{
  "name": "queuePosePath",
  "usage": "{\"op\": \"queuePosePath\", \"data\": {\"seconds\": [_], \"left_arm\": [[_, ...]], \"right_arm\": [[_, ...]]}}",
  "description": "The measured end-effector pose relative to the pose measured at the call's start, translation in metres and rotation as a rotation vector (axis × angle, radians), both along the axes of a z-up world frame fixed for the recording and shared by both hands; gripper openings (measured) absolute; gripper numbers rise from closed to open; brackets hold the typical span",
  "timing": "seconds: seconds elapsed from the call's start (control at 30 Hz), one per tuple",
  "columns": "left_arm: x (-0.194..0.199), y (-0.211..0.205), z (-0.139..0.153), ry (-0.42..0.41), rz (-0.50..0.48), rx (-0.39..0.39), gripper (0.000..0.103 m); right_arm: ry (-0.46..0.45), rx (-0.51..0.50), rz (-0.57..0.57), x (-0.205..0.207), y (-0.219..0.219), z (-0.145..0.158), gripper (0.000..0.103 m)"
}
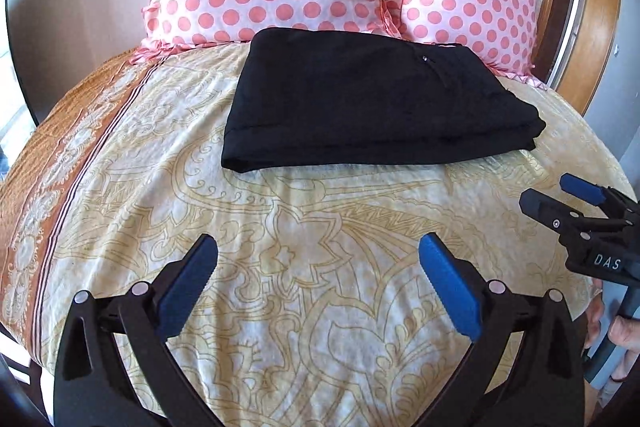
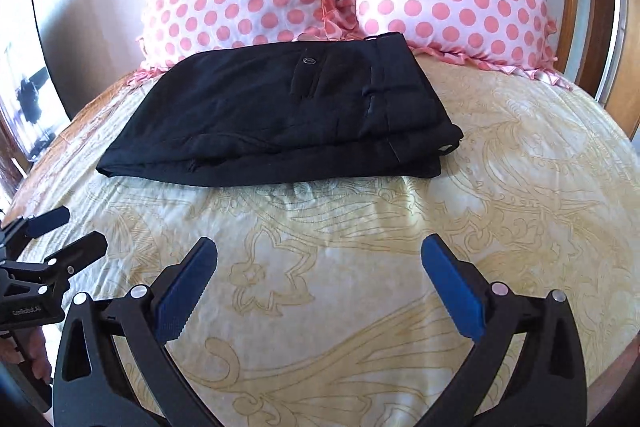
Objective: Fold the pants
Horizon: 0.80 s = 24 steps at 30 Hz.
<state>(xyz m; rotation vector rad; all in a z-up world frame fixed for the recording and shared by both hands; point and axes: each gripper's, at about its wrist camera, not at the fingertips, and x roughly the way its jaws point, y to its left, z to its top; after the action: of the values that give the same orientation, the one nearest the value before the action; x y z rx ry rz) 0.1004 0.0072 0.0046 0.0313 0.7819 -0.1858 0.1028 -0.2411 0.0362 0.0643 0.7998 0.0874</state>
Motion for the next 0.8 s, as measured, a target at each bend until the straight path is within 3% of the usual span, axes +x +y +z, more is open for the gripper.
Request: {"op": "queuePosePath", "data": {"seconds": [0.4, 0.53, 0.8], "left_arm": [[0.008, 0.0, -0.01, 0.039, 0.026, 0.013, 0.101], [0.006, -0.005, -0.013, 0.022, 0.023, 0.064, 0.101], [0.002, -0.005, -0.014, -0.008, 0.037, 0.058, 0.101]], "right_arm": [[0.034, 0.017, 0.017, -0.006, 0.01, -0.013, 0.102], [0.032, -0.058, 0.015, -0.005, 0.019, -0.016, 0.102], [0.014, -0.05, -0.017, -0.007, 0.02, -0.017, 0.102]]}}
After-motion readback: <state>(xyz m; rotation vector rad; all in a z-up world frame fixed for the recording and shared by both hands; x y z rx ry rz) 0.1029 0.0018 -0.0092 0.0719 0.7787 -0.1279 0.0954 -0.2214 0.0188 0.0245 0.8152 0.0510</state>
